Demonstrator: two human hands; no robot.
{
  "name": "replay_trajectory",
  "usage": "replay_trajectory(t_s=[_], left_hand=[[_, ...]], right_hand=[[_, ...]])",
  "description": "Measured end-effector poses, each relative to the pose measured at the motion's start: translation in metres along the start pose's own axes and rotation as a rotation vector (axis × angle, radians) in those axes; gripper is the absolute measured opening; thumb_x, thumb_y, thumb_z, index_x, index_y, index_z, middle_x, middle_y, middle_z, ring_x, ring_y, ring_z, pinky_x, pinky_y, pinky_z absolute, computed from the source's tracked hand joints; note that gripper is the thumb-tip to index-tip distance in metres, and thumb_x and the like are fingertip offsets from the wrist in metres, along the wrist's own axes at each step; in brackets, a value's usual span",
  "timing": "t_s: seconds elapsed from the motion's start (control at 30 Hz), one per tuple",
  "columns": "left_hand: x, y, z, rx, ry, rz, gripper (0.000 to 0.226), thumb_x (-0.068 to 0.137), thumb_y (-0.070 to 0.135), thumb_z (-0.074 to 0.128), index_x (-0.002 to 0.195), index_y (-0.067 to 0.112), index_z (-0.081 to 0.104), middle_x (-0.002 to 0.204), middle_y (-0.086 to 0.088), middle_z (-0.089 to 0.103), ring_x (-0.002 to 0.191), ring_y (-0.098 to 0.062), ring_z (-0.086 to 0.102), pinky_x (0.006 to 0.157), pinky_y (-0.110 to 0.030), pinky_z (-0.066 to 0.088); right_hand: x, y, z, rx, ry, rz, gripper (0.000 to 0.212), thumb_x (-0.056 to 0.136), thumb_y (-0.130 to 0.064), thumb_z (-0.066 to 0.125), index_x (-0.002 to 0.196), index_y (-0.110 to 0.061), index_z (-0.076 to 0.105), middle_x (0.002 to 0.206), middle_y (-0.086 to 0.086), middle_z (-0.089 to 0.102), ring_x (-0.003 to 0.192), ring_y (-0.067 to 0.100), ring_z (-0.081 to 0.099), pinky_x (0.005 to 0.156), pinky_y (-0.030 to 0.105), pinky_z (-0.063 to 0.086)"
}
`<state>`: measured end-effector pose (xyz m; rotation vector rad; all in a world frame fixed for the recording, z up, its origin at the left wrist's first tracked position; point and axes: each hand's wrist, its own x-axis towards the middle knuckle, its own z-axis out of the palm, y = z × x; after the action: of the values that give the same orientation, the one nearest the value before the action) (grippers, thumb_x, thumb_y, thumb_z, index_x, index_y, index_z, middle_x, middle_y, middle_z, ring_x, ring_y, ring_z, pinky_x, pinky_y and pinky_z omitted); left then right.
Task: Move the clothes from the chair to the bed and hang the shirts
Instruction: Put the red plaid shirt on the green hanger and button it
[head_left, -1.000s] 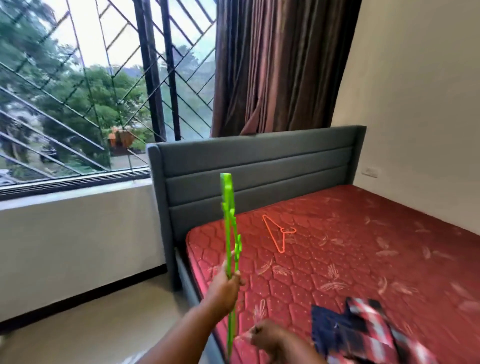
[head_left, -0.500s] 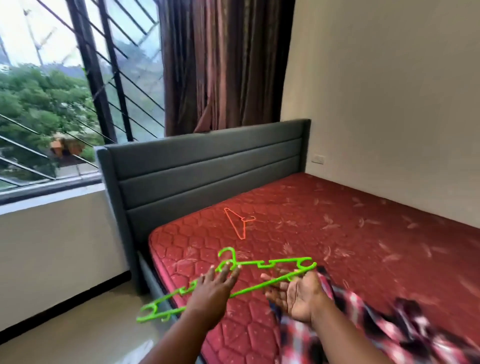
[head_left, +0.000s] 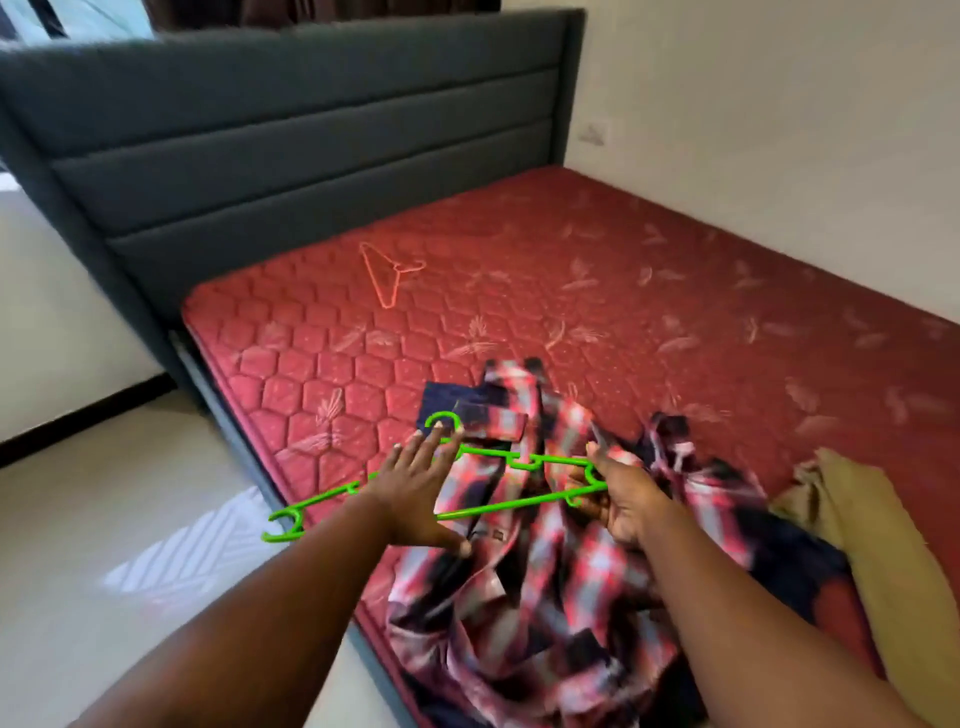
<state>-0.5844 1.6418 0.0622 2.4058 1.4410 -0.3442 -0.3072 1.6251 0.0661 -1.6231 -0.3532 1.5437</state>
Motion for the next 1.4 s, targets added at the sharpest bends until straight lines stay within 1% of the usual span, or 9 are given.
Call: replay_trajectory(t_s=[0.1, 0.27, 0.43, 0.6, 0.77, 0.9, 0.97, 1.2, 1.4], left_hand=[[-0.008, 0.007, 0.002, -0.122, -0.072, -0.155, 0.164, 0.016, 0.107, 0.024, 0.149, 0.026, -0.026, 0.16, -0.005, -0.024, 0.148, -0.03, -0.017, 0.118, -0.056, -0.006], [-0.023, -0.013, 0.002, -0.311, -0.158, -0.375, 0.153, 0.048, 0.075, 0.078, 0.152, 0.021, -0.022, 0.162, -0.015, 0.008, 0.146, -0.031, 0.024, 0.114, -0.039, 0.03], [-0.045, -0.036, 0.012, -0.35, -0.08, -0.577, 0.106, 0.067, 0.067, 0.074, 0.148, 0.014, 0.029, 0.142, -0.014, 0.051, 0.127, -0.029, 0.051, 0.098, -0.031, 0.041], [-0.071, -0.052, 0.021, -0.224, 0.023, -0.696, 0.066, 0.092, 0.069, 0.034, 0.135, 0.02, 0.04, 0.127, -0.014, 0.061, 0.116, -0.031, 0.058, 0.085, -0.037, 0.045], [-0.096, -0.062, 0.042, -0.217, 0.057, -0.709, 0.049, 0.098, 0.058, 0.03, 0.13, 0.022, 0.041, 0.118, -0.011, 0.063, 0.108, -0.031, 0.06, 0.076, -0.037, 0.044], [-0.104, -0.058, 0.055, -0.367, 0.078, -0.716, 0.039, 0.104, 0.04, 0.031, 0.138, 0.023, 0.038, 0.12, -0.013, 0.064, 0.108, -0.032, 0.06, 0.076, -0.034, 0.04], [-0.109, -0.057, 0.061, -0.435, 0.091, -0.717, 0.038, 0.105, 0.037, 0.032, 0.141, 0.026, 0.037, 0.121, -0.012, 0.063, 0.109, -0.031, 0.059, 0.079, -0.033, 0.042], [-0.135, -0.049, 0.078, -0.595, 0.169, -0.768, 0.032, 0.104, 0.039, 0.033, 0.135, 0.036, 0.04, 0.089, 0.002, 0.056, 0.083, -0.024, 0.052, 0.072, -0.033, 0.042], [-0.167, -0.049, 0.071, -0.769, 0.382, -0.848, 0.032, 0.103, 0.038, 0.037, 0.134, 0.036, 0.045, 0.086, 0.002, 0.06, 0.083, -0.022, 0.054, 0.08, -0.034, 0.044]], right_hand=[[0.011, 0.013, -0.003, -0.041, -0.046, 0.001, 0.029, 0.098, -0.037, 0.054, 0.087, -0.011, 0.061, 0.056, 0.0, 0.066, 0.039, 0.013, 0.061, 0.031, 0.023, 0.046], [0.033, 0.034, 0.011, -0.104, -0.103, 0.018, 0.03, 0.095, -0.043, 0.057, 0.093, -0.014, 0.063, 0.064, -0.001, 0.064, 0.042, 0.014, 0.061, 0.033, 0.021, 0.046], [0.056, 0.067, 0.046, -0.247, -0.097, 0.08, 0.054, 0.101, -0.053, 0.036, 0.082, -0.009, 0.061, 0.057, 0.007, 0.064, 0.033, 0.016, 0.054, 0.032, 0.02, 0.044], [0.092, 0.114, 0.046, -1.167, -0.225, -0.162, 0.039, 0.102, -0.036, 0.035, 0.108, -0.009, 0.062, 0.109, 0.018, 0.067, 0.094, 0.033, 0.064, 0.078, 0.035, 0.049], [0.088, 0.163, 0.062, -1.88, -0.591, -0.39, 0.049, 0.098, -0.02, 0.039, 0.146, -0.024, 0.037, 0.148, 0.014, 0.041, 0.134, 0.033, 0.043, 0.108, 0.041, 0.039], [0.09, 0.201, 0.071, -2.207, -0.774, -0.536, 0.052, 0.087, -0.02, 0.039, 0.121, -0.051, 0.061, 0.124, 0.01, 0.066, 0.11, 0.043, 0.062, 0.086, 0.06, 0.051], [0.106, 0.227, 0.073, -2.157, -0.747, -0.519, 0.048, 0.077, -0.022, 0.037, 0.093, -0.048, 0.074, 0.107, 0.006, 0.074, 0.091, 0.041, 0.069, 0.066, 0.056, 0.057], [0.072, 0.207, 0.078, -2.222, -0.783, -0.649, 0.042, 0.095, -0.017, 0.036, 0.135, -0.021, 0.052, 0.136, 0.011, 0.057, 0.131, 0.029, 0.048, 0.114, 0.043, 0.025], [0.058, 0.134, 0.098, -2.083, -0.632, -0.41, 0.047, 0.097, -0.03, 0.037, 0.141, -0.016, 0.045, 0.144, 0.014, 0.051, 0.129, 0.026, 0.052, 0.107, 0.033, 0.04]])
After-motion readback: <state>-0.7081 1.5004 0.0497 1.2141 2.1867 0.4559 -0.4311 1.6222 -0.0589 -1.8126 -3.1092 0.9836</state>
